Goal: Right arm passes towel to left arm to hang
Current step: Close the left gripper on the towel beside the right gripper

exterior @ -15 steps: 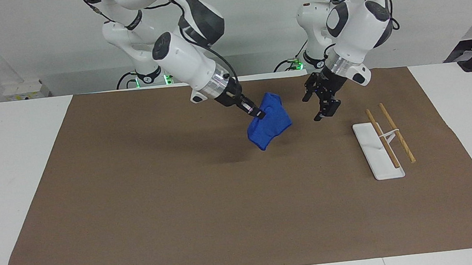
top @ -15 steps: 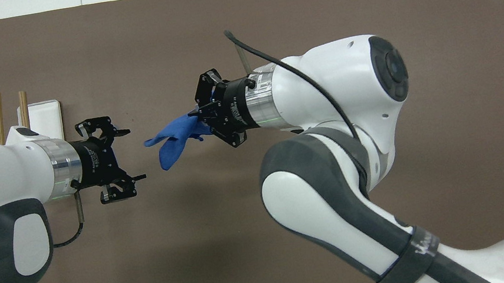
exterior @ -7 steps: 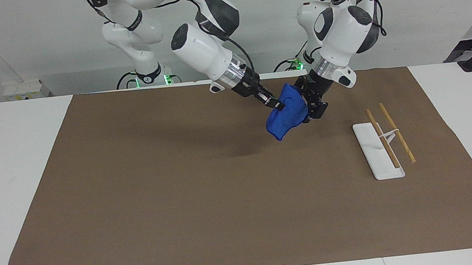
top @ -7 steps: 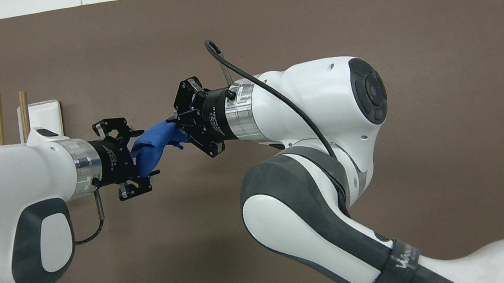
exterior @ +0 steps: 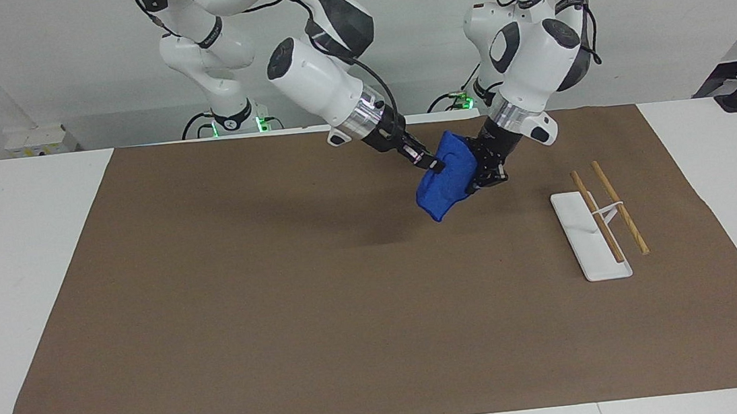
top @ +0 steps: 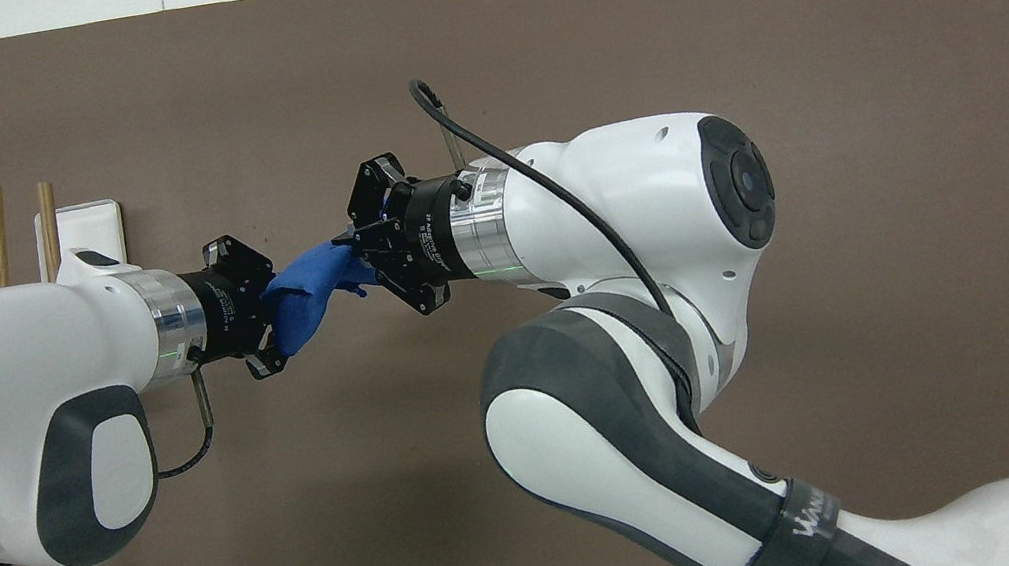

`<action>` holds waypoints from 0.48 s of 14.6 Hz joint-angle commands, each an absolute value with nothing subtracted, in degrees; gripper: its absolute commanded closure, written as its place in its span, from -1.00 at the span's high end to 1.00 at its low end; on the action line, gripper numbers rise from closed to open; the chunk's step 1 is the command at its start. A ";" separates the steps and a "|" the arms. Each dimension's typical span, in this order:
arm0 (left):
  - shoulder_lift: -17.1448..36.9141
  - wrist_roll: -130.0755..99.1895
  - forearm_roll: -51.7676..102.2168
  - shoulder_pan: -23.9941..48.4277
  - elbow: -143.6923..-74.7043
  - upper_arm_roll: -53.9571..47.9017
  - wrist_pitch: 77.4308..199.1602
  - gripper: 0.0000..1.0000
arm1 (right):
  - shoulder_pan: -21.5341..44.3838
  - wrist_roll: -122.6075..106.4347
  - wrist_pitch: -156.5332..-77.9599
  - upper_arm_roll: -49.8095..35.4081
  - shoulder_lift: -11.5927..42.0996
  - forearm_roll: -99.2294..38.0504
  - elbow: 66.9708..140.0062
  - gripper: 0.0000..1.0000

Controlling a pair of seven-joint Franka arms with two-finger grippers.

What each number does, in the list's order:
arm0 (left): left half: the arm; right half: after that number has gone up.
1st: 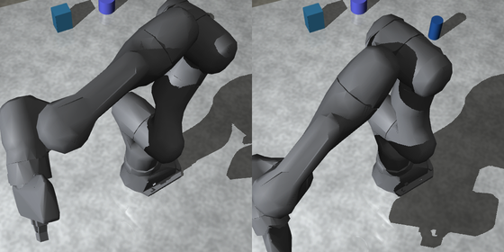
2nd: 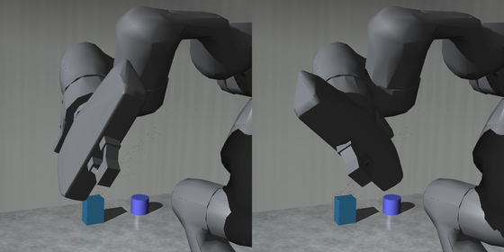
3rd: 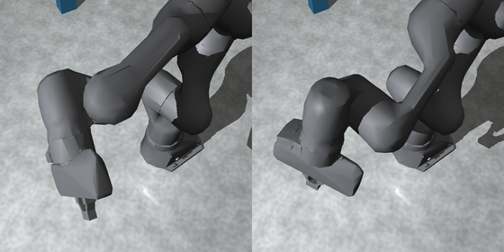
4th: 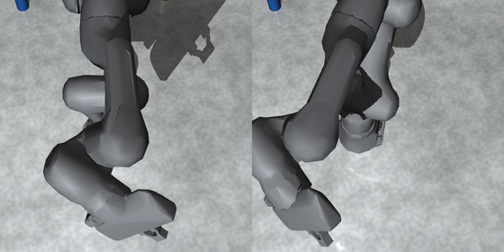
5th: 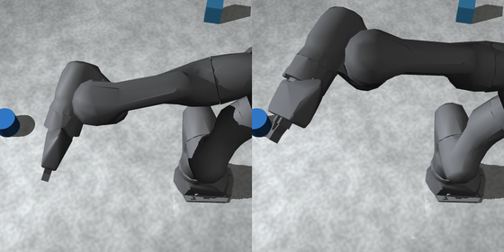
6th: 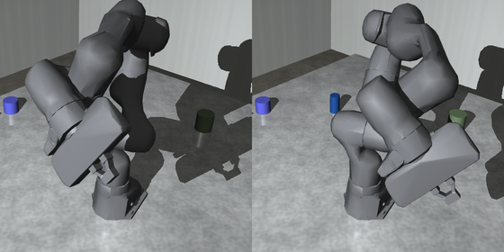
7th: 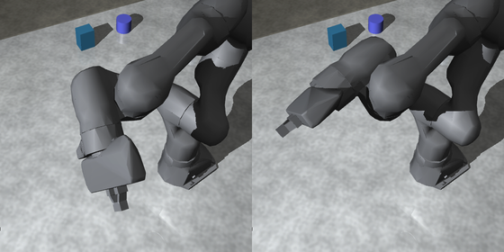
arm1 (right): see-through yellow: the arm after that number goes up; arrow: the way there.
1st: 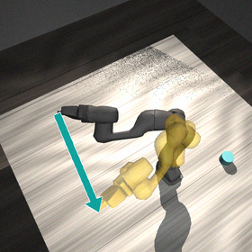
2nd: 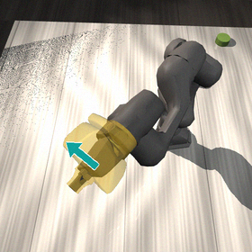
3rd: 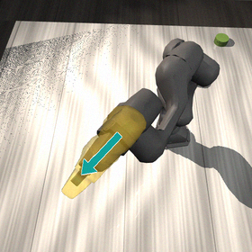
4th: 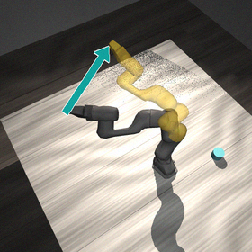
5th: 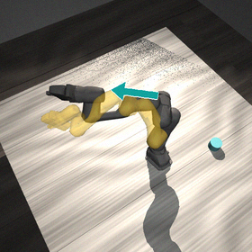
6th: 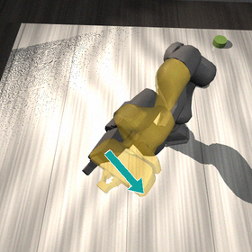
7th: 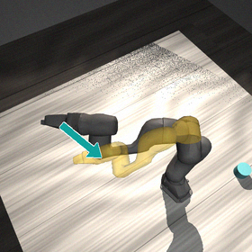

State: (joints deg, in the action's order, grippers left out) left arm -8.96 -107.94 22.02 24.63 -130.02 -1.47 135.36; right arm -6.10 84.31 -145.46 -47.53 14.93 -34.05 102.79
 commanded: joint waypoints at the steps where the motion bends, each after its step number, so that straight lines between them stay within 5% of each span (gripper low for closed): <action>1: -8.96 -104.68 22.85 23.82 -130.17 -1.05 135.97 -0.97 | -6.50 84.02 -146.07 -48.43 15.91 -34.98 101.87 -1.00; 6: -8.53 -104.68 22.85 23.64 -129.73 -0.97 135.88 -0.99 | -6.50 84.20 -146.07 -48.34 15.91 -34.98 101.78 -1.00; 7: -8.53 -104.68 22.85 23.64 -129.73 -0.97 135.97 -0.99 | -6.85 84.29 -145.47 -48.34 15.82 -35.07 101.78 -0.69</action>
State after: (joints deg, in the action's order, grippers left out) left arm -8.96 -106.05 22.02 24.16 -129.96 -0.99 135.37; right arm -6.12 84.31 -145.45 -47.53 14.96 -34.06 102.78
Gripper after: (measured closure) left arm 0.974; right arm 0.965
